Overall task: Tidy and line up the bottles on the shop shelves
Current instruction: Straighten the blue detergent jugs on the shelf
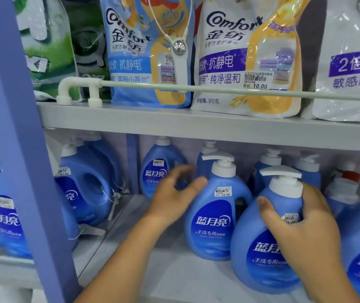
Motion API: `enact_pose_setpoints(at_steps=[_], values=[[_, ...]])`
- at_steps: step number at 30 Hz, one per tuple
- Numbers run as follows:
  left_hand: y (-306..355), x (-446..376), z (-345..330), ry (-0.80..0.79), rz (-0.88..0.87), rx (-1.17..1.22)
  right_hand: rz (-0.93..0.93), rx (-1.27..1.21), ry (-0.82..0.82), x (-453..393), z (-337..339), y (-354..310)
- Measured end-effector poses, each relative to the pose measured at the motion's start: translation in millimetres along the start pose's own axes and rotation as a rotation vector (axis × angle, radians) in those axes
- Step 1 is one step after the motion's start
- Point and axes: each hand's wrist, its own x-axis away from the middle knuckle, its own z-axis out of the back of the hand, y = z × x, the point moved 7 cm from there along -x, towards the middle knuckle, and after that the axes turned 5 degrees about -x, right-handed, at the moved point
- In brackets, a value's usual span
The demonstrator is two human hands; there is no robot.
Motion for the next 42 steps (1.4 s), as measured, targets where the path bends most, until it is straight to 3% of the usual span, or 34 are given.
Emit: enact_pose_setpoints(at_steps=[1, 3, 7, 13, 19, 27, 30, 33, 35, 37, 41, 42], values=[[6.3, 14.4, -17.7, -0.168, 0.013, 0.049, -0.001, 0.001, -0.007, 0.1, -0.9, 0.2], [9.1, 37.2, -33.7, -0.257, -0.006, 0.078, 0.002, 0.003, -0.032, 0.9, -3.7, -0.1], [-5.2, 57.4, -1.6, -0.094, 0.056, 0.163, -0.001, -0.026, -0.074, 2.1, -10.4, -0.2], [-26.6, 59.6, 89.2, 0.154, 0.062, -0.097, 0.003, -0.054, -0.091, 4.5, -29.1, -6.1], [-42.9, 8.6, 92.4, 0.109, 0.148, -0.236, -0.013, -0.069, -0.127, 12.8, -58.2, -19.6], [-65.1, -30.8, 68.8, 0.082, 0.105, -0.075, 0.052, 0.003, -0.113, 16.0, -79.1, -30.8], [-58.0, -23.8, 70.0, 0.146, 0.075, -0.021, 0.055, 0.044, -0.197, 18.8, -97.8, -33.7], [-42.4, 14.2, 85.5, 0.411, 0.044, -0.013, 0.096, 0.083, -0.304, 27.7, -122.6, -44.4], [-30.5, 43.2, 75.7, 0.294, -0.022, 0.108, 0.124, 0.055, -0.419, 30.9, -143.6, -49.5], [-29.7, 64.6, 66.1, 0.152, -0.047, 0.072, 0.092, -0.052, -0.546, 24.8, -157.1, -47.4], [-43.7, 63.7, 76.5, 0.136, -0.025, 0.044, -0.051, -0.076, -0.189, -38.9, -134.4, -12.6], [-46.2, 61.1, 79.0, 0.135, -0.018, 0.066, -0.102, 0.001, -0.187, -51.8, -136.9, -2.4]])
